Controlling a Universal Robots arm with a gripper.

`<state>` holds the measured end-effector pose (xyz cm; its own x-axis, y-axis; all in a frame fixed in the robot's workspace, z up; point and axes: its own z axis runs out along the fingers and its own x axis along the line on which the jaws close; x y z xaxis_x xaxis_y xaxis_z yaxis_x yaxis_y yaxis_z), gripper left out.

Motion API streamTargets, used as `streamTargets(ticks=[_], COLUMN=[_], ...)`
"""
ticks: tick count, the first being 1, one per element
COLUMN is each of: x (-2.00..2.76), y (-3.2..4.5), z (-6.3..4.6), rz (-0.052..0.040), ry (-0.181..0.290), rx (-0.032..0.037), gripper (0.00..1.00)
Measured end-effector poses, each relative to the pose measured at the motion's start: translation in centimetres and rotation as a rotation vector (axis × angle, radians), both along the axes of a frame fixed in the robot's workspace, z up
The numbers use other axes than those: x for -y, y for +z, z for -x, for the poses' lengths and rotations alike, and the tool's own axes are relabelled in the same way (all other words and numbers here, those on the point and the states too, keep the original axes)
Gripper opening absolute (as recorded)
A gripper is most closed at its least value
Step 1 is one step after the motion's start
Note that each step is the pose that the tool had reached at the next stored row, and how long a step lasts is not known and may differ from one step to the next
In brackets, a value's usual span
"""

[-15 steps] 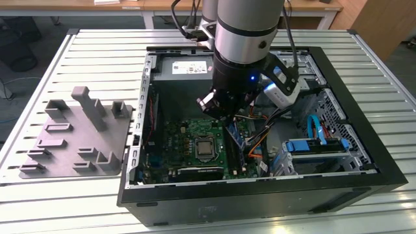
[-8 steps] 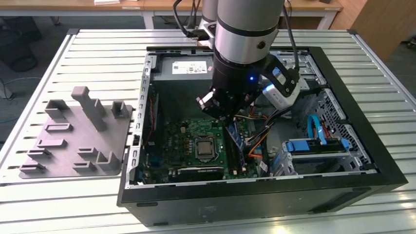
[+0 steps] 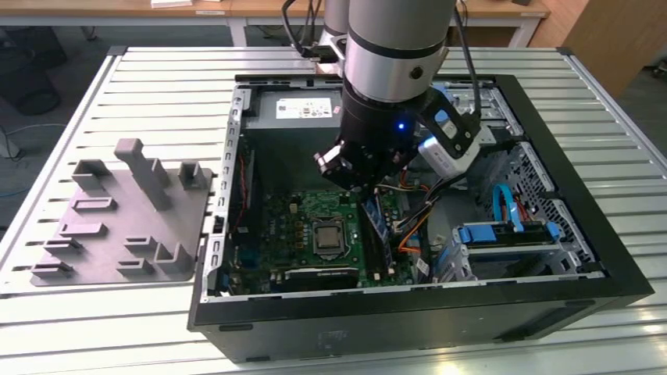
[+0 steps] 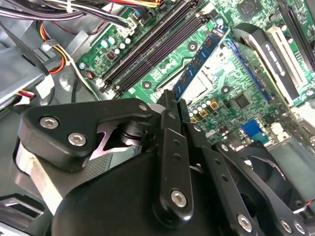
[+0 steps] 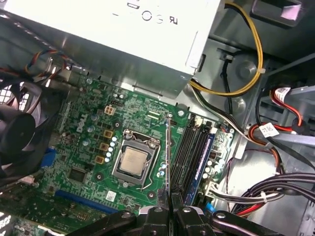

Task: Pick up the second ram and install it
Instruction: 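Insert the second ram into the second slot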

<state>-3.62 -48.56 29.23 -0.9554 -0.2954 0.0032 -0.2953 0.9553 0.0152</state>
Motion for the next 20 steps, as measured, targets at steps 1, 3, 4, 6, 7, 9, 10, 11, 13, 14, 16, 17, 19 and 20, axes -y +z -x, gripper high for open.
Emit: streamTargets(ticks=[1, 3, 4, 6, 7, 9, 10, 11, 13, 14, 16, 17, 19, 20], x=[0.00, 0.00, 0.00, 0.00, 0.00, 0.00, 0.00, 0.00, 0.00, 0.00, 0.00, 0.00, 0.00, 0.00], y=[0.00, 0.00, 0.00, 0.00, 0.00, 0.00, 0.00, 0.00, 0.00, 0.00, 0.00, 0.00, 0.00, 0.00], z=[0.00, 0.00, 0.00, 0.00, 0.00, 0.00, 0.00, 0.00, 0.00, 0.00, 0.00, 0.00, 0.00, 0.00], rz=[0.0000, 0.0000, 0.0001, 0.0001, 0.0001, 0.0001, 0.0001, 0.0001, 0.0001, 0.0001, 0.0001, 0.0001, 0.0001, 0.0000], ry=[-0.007, -0.021, -0.029, -0.043, -0.050, -0.064, -0.071, -0.078, -0.092, -0.099, -0.113, -0.120, -0.135, -0.142], rx=[0.0000, 0.0000, 0.0000, 0.0000, 0.0000, 0.0000, 0.0000, 0.0000, 0.0000, 0.0000, 0.0000, 0.0000, 0.0000, 0.0000], gripper=[0.14, 0.14, 0.14, 0.14, 0.14, 0.14, 0.14, 0.14, 0.14, 0.14, 0.14, 0.14, 0.14, 0.14])
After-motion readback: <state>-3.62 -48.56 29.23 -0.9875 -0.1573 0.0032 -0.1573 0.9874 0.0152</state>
